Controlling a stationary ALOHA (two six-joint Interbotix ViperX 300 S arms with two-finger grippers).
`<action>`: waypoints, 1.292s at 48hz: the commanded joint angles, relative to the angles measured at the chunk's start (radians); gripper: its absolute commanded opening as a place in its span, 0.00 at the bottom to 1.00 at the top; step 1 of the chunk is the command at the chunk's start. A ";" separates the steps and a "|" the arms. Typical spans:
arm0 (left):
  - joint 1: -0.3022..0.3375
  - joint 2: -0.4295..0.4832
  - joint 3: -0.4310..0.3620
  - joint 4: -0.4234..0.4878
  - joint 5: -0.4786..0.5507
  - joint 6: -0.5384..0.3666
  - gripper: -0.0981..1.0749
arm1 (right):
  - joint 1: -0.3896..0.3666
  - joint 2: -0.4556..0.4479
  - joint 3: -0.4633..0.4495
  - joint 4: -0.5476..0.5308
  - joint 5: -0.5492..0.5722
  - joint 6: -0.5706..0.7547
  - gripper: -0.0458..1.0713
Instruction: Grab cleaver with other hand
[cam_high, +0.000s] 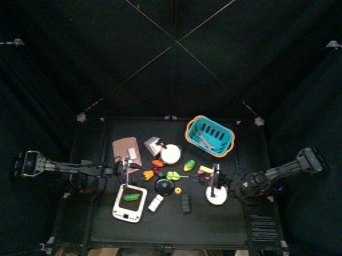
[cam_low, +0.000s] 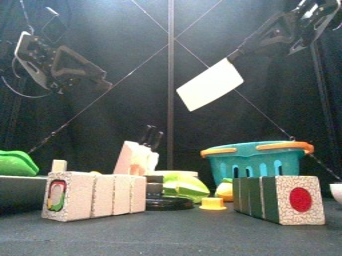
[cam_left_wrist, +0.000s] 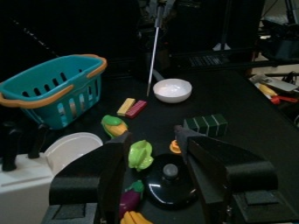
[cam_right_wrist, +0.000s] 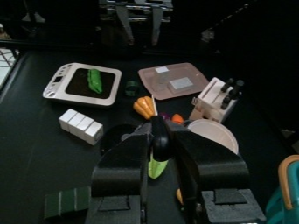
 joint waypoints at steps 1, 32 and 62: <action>-0.006 0.069 -0.063 0.006 -0.034 0.002 0.80 | -0.003 -0.003 -0.025 0.009 -0.003 0.003 0.55; -0.009 0.518 -0.388 0.044 -0.175 0.003 0.80 | -0.023 -0.003 -0.029 0.044 -0.008 0.003 0.54; -0.005 0.572 -0.463 0.035 -0.176 0.003 0.63 | -0.020 -0.003 -0.025 0.069 -0.009 0.003 0.54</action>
